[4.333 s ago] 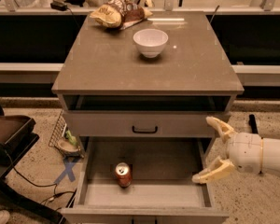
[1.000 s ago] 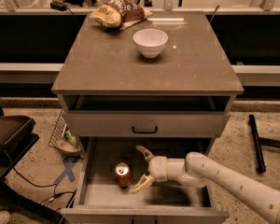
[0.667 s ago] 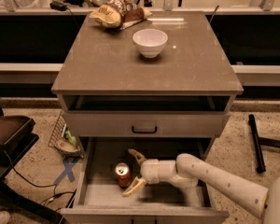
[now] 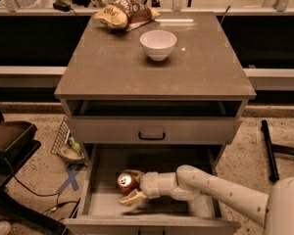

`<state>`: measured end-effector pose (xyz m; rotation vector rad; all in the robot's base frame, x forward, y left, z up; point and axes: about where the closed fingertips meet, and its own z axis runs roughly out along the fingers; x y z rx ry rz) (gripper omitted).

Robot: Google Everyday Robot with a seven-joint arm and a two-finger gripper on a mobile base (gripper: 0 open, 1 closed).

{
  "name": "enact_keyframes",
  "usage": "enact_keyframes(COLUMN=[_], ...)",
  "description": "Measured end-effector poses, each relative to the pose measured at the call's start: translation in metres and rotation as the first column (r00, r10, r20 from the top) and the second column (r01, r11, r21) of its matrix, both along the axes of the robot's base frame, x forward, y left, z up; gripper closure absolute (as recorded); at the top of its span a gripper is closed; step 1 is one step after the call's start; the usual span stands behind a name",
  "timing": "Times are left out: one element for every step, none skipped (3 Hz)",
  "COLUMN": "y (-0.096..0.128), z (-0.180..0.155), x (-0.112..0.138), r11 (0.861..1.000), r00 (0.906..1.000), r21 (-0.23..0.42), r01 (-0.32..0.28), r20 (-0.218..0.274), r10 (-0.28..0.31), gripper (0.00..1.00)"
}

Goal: Pick coke can from middle drawer and place on counter

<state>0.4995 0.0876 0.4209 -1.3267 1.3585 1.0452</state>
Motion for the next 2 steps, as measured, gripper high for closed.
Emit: enact_keyframes(y=[0.0023,0.0045], z=[0.0006,0.0007], x=[-0.0007,-0.0017], r11=[1.000,1.000], r00=[1.0000,1.0000], r21=[0.003,0.005], r01=[-0.004,-0.008], r20=[-0.001,-0.002], r10=[0.004,0.008], gripper=[0.62,0.93])
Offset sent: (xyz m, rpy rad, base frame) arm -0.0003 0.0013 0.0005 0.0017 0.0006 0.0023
